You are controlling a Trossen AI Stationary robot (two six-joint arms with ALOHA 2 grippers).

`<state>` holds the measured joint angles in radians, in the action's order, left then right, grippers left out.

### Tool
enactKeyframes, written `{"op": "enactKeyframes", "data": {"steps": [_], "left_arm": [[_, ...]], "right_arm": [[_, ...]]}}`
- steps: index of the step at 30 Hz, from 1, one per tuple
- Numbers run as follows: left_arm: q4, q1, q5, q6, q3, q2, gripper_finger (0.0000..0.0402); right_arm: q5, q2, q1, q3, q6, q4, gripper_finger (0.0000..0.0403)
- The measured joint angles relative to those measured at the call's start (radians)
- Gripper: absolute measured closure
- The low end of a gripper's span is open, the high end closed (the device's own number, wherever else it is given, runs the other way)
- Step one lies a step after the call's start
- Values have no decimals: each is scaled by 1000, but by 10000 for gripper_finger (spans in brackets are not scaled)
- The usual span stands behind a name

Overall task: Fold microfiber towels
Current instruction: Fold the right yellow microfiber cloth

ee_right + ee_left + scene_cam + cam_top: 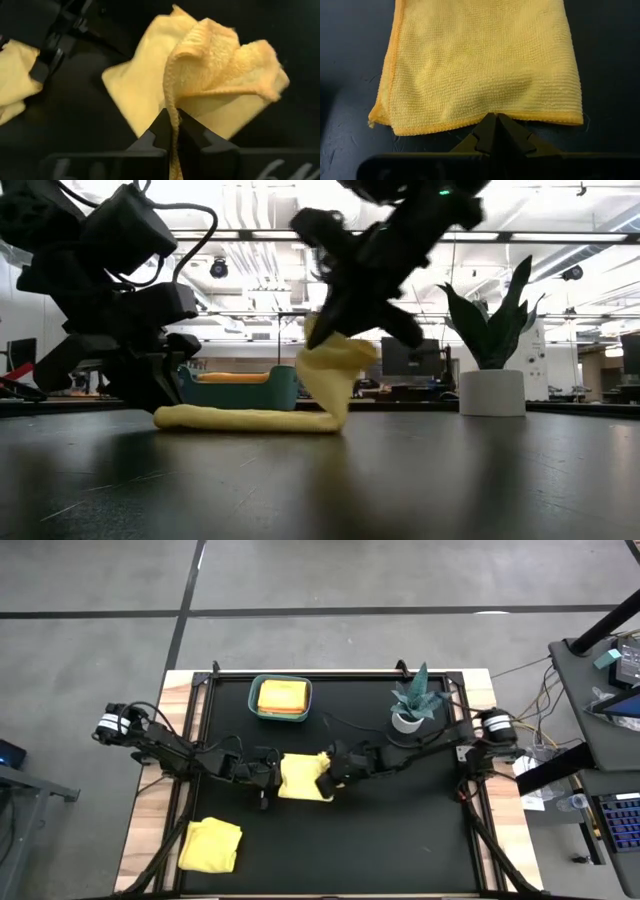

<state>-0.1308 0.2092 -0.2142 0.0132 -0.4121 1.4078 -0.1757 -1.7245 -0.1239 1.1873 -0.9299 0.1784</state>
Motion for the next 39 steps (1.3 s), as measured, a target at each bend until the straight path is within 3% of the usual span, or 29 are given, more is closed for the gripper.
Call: {"op": "enactKeyframes", "data": {"steps": [13,27,39], "left_arm": [[-9,0,1,0,2,0,398],[-18,0,2,0,3,0,398],[-19,0,2,-2,3,0,398]], "right_arm": [[6,-181,66,196,109,33,388],[52,-223,68,199,152,-80,275],[43,-235,60,199,259,-272,246]]}}
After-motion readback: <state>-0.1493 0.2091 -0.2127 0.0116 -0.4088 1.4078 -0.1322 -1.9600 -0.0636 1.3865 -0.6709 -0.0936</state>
